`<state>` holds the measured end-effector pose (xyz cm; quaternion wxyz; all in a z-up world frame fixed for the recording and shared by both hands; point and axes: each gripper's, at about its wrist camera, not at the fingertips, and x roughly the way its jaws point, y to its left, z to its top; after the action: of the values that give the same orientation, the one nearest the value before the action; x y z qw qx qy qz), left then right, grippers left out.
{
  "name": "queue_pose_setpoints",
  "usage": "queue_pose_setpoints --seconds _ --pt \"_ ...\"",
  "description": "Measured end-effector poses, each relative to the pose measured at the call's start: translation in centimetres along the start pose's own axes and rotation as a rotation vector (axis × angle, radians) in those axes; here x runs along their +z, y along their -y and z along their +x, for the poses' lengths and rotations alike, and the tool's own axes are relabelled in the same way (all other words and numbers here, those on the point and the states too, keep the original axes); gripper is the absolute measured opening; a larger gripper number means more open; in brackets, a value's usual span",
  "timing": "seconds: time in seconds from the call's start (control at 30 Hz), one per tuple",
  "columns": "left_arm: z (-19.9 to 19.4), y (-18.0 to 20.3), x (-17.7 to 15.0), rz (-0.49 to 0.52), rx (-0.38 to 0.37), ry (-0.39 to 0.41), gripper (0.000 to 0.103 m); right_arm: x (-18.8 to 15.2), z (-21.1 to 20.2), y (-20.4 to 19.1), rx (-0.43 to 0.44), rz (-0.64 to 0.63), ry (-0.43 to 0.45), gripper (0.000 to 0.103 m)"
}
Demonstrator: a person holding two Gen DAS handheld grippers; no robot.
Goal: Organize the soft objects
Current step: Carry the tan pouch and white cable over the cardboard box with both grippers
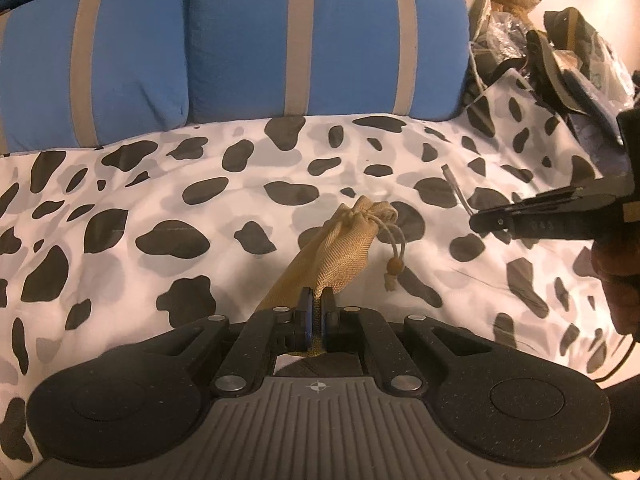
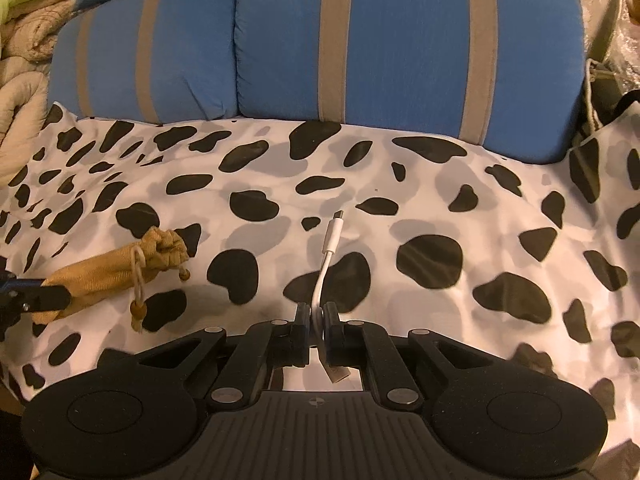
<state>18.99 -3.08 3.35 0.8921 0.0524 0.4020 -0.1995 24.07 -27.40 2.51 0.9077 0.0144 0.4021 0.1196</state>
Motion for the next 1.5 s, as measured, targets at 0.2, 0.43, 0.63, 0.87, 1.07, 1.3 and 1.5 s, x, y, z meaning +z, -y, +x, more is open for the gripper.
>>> queue_pose_setpoints --seconds 0.2,0.43,0.63,0.87,1.07,1.3,1.5 --pt "-1.4 0.9 -1.1 -0.008 -0.017 0.011 0.004 -2.1 -2.5 -0.7 0.033 -0.012 -0.01 0.008" --pt "-2.8 1.8 -2.9 -0.023 -0.039 0.01 0.004 -4.6 -5.4 -2.1 0.067 -0.02 -0.012 0.007" --pt "-3.8 2.2 -4.7 -0.042 -0.048 0.0 0.004 -6.5 -7.3 -2.6 0.077 -0.003 -0.013 0.007" --pt "-5.5 2.7 -6.3 -0.066 -0.059 0.005 0.004 -8.2 -9.2 -3.4 0.088 0.006 -0.004 0.007" --pt "-7.0 3.2 -7.8 -0.08 -0.07 0.003 0.004 -9.9 -10.5 -4.4 0.099 0.006 -0.008 0.007" --pt "-8.6 3.4 -9.5 -0.096 -0.085 0.001 0.004 -11.9 -11.7 -5.9 0.112 -0.013 -0.026 0.007" --pt "-9.5 3.9 -11.1 -0.092 -0.098 -0.017 0.004 -13.2 -12.8 -6.8 0.125 -0.011 -0.033 0.007"
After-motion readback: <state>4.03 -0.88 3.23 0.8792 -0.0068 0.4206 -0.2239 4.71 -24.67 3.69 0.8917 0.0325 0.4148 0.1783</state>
